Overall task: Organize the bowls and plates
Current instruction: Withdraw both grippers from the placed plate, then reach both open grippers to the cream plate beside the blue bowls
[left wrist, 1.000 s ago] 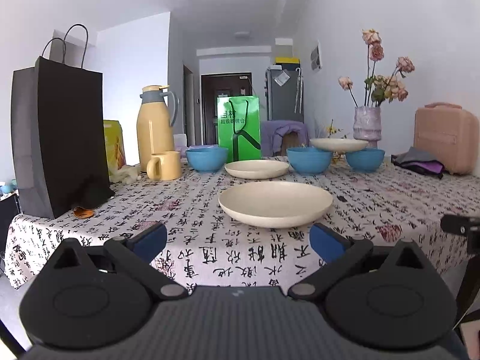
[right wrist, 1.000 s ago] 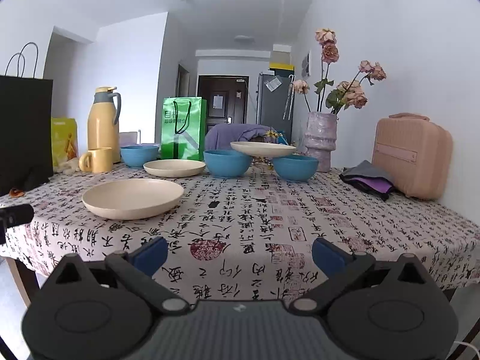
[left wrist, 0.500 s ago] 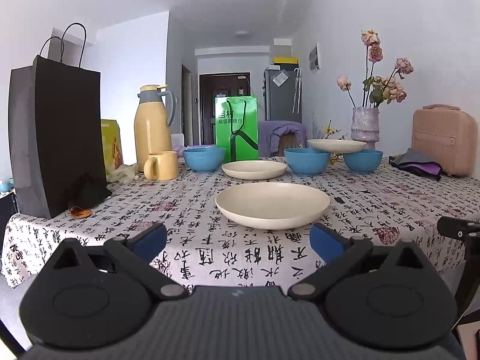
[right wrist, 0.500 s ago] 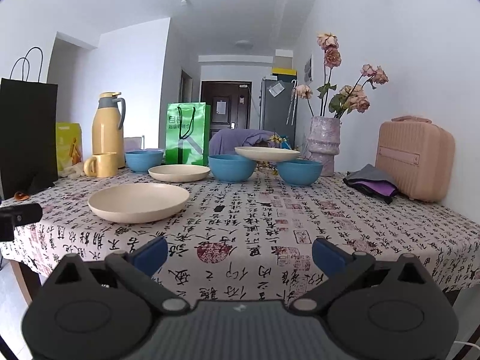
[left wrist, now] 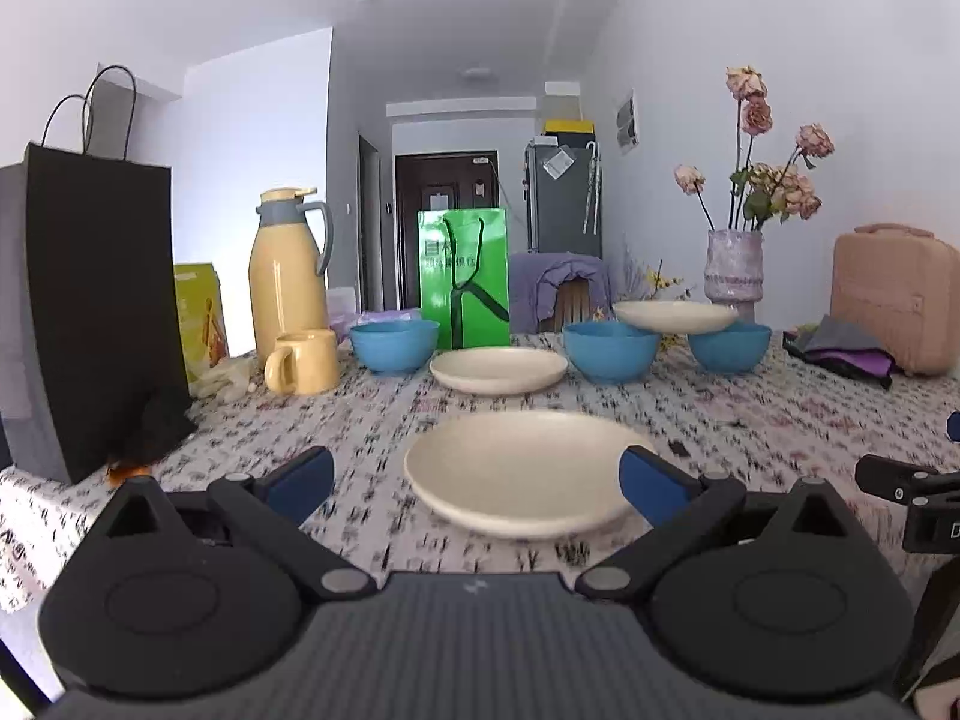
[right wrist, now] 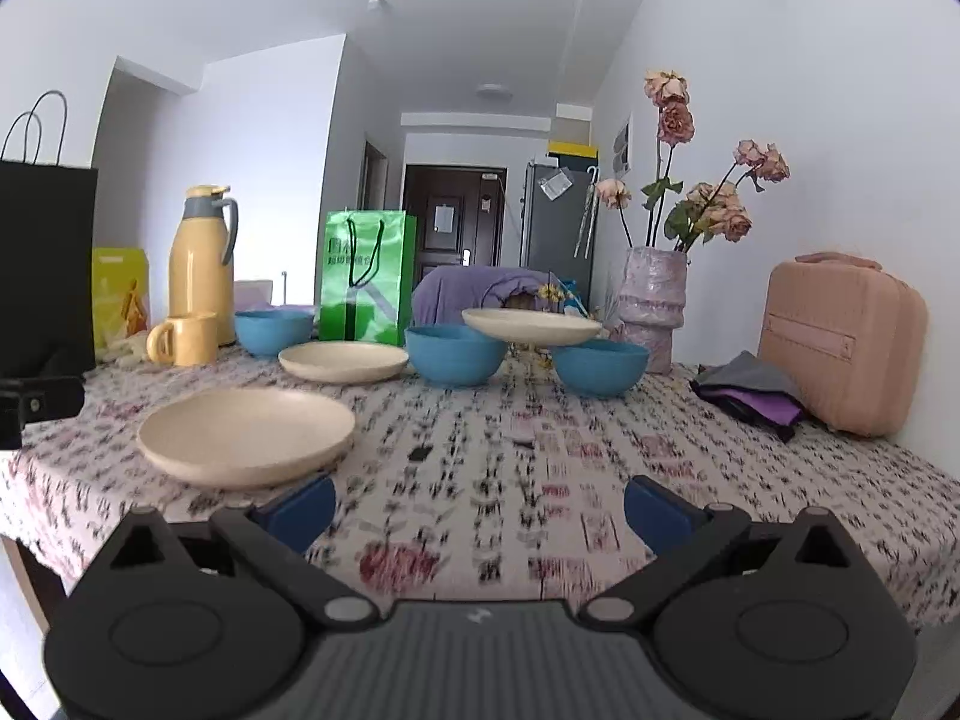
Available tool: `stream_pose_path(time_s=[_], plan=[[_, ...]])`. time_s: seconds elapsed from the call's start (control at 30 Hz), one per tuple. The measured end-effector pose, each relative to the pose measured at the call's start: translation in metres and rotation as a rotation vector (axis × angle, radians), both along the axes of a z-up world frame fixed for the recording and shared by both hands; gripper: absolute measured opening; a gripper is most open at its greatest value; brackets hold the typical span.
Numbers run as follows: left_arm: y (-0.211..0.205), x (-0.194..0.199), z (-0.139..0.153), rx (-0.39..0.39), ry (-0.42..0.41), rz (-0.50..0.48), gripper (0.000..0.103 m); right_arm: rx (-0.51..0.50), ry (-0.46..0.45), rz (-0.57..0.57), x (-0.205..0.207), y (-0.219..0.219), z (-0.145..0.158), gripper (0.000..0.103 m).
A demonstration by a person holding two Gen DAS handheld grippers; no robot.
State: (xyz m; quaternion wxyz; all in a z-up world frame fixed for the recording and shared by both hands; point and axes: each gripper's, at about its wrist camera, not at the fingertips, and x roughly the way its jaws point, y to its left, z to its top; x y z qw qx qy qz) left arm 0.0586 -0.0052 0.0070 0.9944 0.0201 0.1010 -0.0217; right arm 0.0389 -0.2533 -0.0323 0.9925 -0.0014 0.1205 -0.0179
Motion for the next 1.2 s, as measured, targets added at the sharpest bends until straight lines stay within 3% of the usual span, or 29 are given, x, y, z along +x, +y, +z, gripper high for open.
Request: stream_pose_path(time_s=[0.47, 0.87, 1.0, 1.2], plan=[[-0.013, 0.071, 0.029, -0.007, 0.004, 0.032, 0.103, 0.098, -0.037, 0.015, 0.071, -0.034, 0.03, 0.103], [-0.022, 0.132, 0.042, -0.008, 0.015, 0.02, 0.103, 0.087, -0.022, 0.015, 0.127, -0.048, 0.04, 0.103], [-0.02, 0.155, 0.045, -0.012, 0.053, 0.014, 0.103, 0.066, -0.013, 0.019, 0.15, -0.05, 0.046, 0.103], [-0.015, 0.188, 0.048, 0.021, 0.061, 0.035, 0.103, 0.052, 0.005, 0.043, 0.189, -0.049, 0.054, 0.103]])
